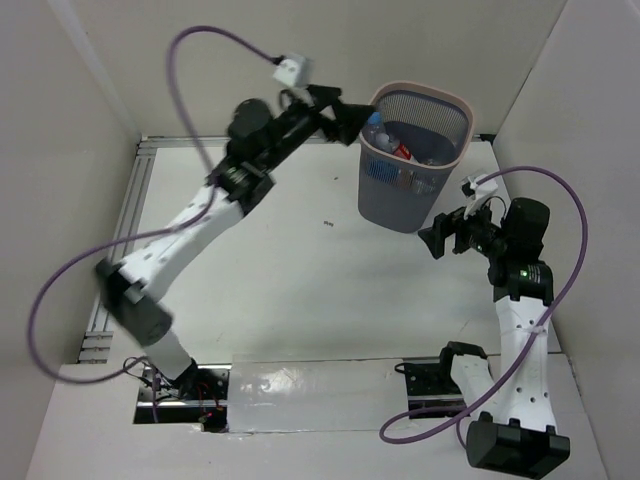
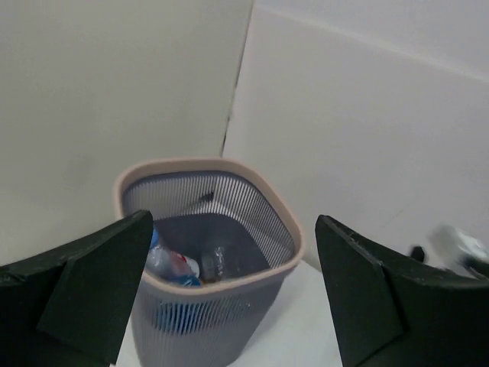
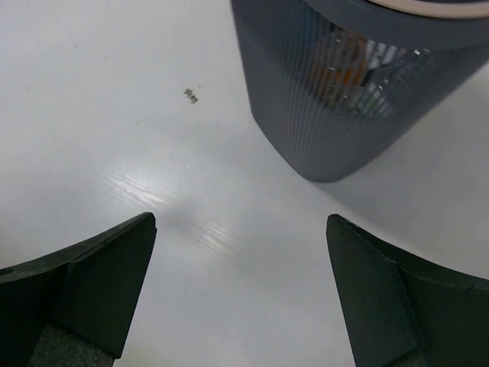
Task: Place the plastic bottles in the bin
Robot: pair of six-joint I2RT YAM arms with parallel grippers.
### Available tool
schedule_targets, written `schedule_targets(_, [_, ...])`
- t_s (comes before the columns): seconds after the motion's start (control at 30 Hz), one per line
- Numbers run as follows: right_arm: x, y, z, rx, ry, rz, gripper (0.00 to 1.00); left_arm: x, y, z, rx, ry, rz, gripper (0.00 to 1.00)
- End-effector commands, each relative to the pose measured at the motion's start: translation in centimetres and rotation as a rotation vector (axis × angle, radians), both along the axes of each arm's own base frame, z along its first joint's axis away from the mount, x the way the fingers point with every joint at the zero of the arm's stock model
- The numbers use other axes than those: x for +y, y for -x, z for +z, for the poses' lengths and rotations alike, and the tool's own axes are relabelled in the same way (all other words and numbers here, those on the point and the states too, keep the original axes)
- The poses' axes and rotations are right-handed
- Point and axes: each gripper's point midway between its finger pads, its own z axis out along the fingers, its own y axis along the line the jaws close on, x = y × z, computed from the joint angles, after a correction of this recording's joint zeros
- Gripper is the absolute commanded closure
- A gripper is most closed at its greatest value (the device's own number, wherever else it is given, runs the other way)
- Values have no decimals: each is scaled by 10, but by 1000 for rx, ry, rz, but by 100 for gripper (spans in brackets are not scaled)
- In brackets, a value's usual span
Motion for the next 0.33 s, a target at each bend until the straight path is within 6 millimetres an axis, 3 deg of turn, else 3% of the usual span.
schedule_targets(0.0, [-24, 1, 18, 4, -40, -220, 1, 62, 60, -18, 0, -109, 2, 0])
schedule_targets(0.03, [-25, 6, 25, -23, -39, -238, 1, 76, 67, -44, 57, -145, 23, 0])
schedule_targets(0.07, [-30, 7, 27, -36, -28, -266, 1, 102, 89, -39, 39, -133, 67, 0])
schedule_targets(0.1, [-29, 10, 26, -41, -27, -267, 1, 111, 92, -92, 145, -179, 81, 0])
schedule_targets(0.2, [-34, 13, 14, -2, -29, -304, 1, 159, 115, -143, 258, -186, 146, 0])
schedule_targets(0.23, [-37, 11, 2, 41, -27, -319, 1, 169, 120, -153, 280, -181, 164, 0])
schedule_targets(0.3, [-45, 7, -4, 56, -25, -369, 1, 186, 127, -181, 343, -190, 194, 0])
